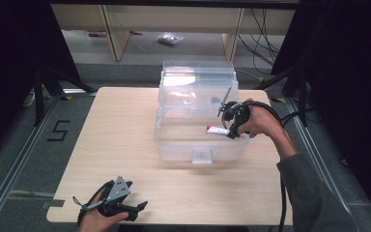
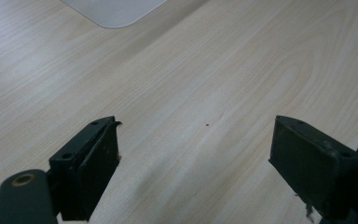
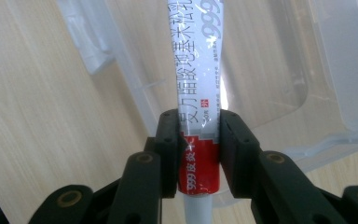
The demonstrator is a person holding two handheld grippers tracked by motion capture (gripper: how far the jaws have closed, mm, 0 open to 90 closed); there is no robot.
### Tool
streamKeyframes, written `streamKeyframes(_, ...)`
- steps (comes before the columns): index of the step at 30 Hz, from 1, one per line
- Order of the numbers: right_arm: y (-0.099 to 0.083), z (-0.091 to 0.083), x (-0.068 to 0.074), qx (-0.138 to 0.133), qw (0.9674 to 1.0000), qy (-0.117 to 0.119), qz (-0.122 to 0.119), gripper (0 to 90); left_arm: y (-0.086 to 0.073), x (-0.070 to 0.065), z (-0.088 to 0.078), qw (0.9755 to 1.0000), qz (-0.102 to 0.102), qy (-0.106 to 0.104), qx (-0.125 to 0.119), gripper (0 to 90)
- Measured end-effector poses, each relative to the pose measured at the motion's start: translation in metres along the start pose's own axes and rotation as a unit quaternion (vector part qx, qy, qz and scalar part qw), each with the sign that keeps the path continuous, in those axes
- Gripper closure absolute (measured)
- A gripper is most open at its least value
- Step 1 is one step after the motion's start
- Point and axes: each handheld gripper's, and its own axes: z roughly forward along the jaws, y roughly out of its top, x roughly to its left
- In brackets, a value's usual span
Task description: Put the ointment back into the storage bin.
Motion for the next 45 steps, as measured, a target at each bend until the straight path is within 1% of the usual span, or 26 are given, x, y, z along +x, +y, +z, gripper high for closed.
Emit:
streamKeyframes(8, 0.001, 0.014, -0.008, 0.015, 0.9999, 0.008, 0.004, 71.0, 0.000, 0.000, 0.000, 1.0000, 0.002, -0.001, 0.002, 15.1)
streamKeyframes(10, 0.002, 0.017, -0.009, 0.017, 0.9998, 0.012, 0.000, 71.0, 0.000, 0.000, 0.000, 1.0000, 0.002, -0.001, 0.001, 15.1)
streamKeyframes(11, 0.002, 0.019, -0.010, 0.017, 0.9997, 0.013, -0.007, 71.0, 0.000, 0.000, 0.000, 1.0000, 0.000, -0.001, -0.001, 15.1)
streamKeyframes(14, 0.001, 0.023, -0.012, 0.020, 0.9997, 0.015, -0.004, 71.0, 0.000, 0.000, 0.000, 1.0000, 0.000, -0.001, 0.000, 15.1)
streamKeyframes(15, 0.001, 0.025, -0.011, 0.024, 0.9996, 0.018, 0.003, 71.0, 0.000, 0.000, 0.000, 1.0000, 0.001, -0.001, 0.000, 15.1)
streamKeyframes(18, 0.001, 0.025, -0.012, 0.021, 0.9996, 0.022, 0.001, 71.0, 0.000, 0.000, 0.000, 1.0000, -0.003, -0.004, -0.001, 15.1)
streamKeyframes(19, 0.001, 0.025, -0.012, 0.019, 0.9996, 0.020, -0.005, 71.0, 0.000, 0.000, 0.000, 1.0000, -0.003, -0.002, -0.002, 15.1)
streamKeyframes(20, 0.001, 0.026, -0.012, 0.020, 0.9995, 0.023, -0.007, 71.0, 0.000, 0.000, 0.000, 1.0000, 0.001, 0.000, 0.000, 15.1)
streamKeyframes(21, 0.000, 0.027, -0.012, 0.019, 0.9994, 0.030, 0.003, 71.0, 0.000, 0.000, 0.000, 1.0000, 0.002, -0.001, 0.000, 15.1)
streamKeyframes(22, 0.000, 0.027, -0.012, 0.019, 0.9994, 0.030, 0.003, 71.0, 0.000, 0.000, 0.000, 1.0000, 0.002, -0.001, 0.000, 15.1)
streamKeyframes(23, -0.001, 0.029, -0.013, 0.020, 0.9995, 0.025, -0.008, 70.9, 0.000, 0.000, 0.000, 1.0000, 0.000, -0.001, -0.001, 15.1)
streamKeyframes(24, -0.001, 0.031, -0.013, 0.020, 0.9995, 0.023, -0.010, 71.0, 0.000, 0.000, 0.000, 1.0000, 0.000, 0.000, -0.002, 15.1)
streamKeyframes(25, -0.002, 0.033, -0.014, 0.021, 0.9993, 0.029, -0.012, 71.0, 0.000, 0.000, 0.000, 1.0000, 0.000, -0.001, -0.001, 15.1)
streamKeyframes(28, -0.005, 0.034, -0.015, 0.021, 0.9993, 0.028, -0.011, 71.0, 0.000, 0.000, 0.000, 1.0000, 0.000, 0.000, 0.001, 15.1)
streamKeyframes(29, -0.006, 0.036, -0.015, 0.026, 0.9992, 0.031, -0.003, 70.9, 0.000, -0.001, 0.001, 0.9999, -0.010, -0.004, -0.008, 15.1)
streamKeyframes(32, -0.007, 0.037, -0.015, 0.025, 0.9992, 0.031, -0.002, 70.9, 0.000, -0.001, 0.000, 0.9999, -0.010, -0.003, -0.005, 15.1)
streamKeyframes(34, -0.007, 0.038, -0.016, 0.021, 0.9991, 0.035, -0.008, 71.0, 0.000, -0.001, 0.001, 0.9999, -0.011, -0.004, -0.008, 15.1)
streamKeyframes(36, -0.008, 0.038, -0.015, 0.023, 0.9993, 0.029, -0.004, 70.9, 0.000, -0.001, 0.001, 0.9999, -0.009, -0.004, -0.007, 15.1)
streamKeyframes(37, -0.008, 0.039, -0.016, 0.020, 0.9992, 0.034, -0.010, 70.9, 0.000, -0.001, 0.001, 0.9999, -0.009, -0.004, -0.006, 15.1)
streamKeyframes(38, -0.008, 0.039, -0.016, 0.020, 0.9992, 0.034, -0.010, 70.9, 0.000, -0.001, 0.001, 0.9999, -0.010, -0.004, -0.007, 15.1)
streamKeyframes(39, -0.008, 0.039, -0.015, 0.020, 0.9992, 0.033, -0.003, 70.9, 0.000, -0.001, 0.001, 0.9999, -0.010, -0.004, -0.007, 15.1)
streamKeyframes(40, -0.008, 0.039, -0.015, 0.020, 0.9992, 0.033, -0.003, 70.9, 0.000, -0.001, 0.001, 0.9999, -0.010, -0.004, -0.007, 15.1)
streamKeyframes(41, -0.007, 0.040, -0.016, 0.024, 0.9990, 0.035, -0.015, 70.9, 0.000, -0.001, 0.001, 0.9999, -0.009, -0.004, -0.007, 15.1)
streamKeyframes(43, -0.007, 0.041, -0.016, 0.019, 0.9990, 0.036, -0.019, 70.9, -0.001, -0.001, 0.001, 0.9999, -0.010, -0.004, -0.007, 15.1)
streamKeyframes(44, -0.006, 0.040, -0.013, 0.029, 0.9989, 0.036, 0.003, 70.9, 0.000, -0.001, 0.001, 0.9999, -0.009, -0.003, -0.007, 15.1)
streamKeyframes(45, -0.005, 0.044, -0.016, 0.026, 0.9987, 0.038, -0.022, 70.8, 0.000, 0.000, 0.000, 1.0000, -0.001, 0.000, 0.000, 15.1)
